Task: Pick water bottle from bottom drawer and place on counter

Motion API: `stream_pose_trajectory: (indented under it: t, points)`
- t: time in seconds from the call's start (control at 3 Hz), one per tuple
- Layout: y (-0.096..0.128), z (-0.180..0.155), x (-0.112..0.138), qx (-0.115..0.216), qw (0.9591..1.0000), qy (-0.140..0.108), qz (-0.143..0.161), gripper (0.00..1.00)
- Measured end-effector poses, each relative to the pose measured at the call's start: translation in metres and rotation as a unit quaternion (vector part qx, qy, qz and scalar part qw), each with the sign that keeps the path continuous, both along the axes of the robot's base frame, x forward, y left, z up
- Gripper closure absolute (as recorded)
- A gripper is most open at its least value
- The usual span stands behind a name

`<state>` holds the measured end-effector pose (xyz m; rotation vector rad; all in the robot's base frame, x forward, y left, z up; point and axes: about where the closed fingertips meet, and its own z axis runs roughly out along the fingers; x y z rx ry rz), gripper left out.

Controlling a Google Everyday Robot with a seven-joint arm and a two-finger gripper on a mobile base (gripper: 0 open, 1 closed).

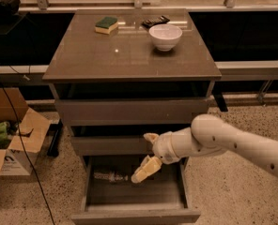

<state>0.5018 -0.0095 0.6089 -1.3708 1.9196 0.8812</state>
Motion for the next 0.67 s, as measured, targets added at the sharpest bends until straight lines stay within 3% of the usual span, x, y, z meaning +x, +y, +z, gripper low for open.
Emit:
stream_pose_trajectory:
  t: [0.33,0.67]
  points:
    - [0.0061,-0.0356,-0.0099,0.019,0.9993,0.032,0.005,0.00]
    - [0.0061,-0.0358,-0.0100,0.019,0.9993,0.032,0.005,0.00]
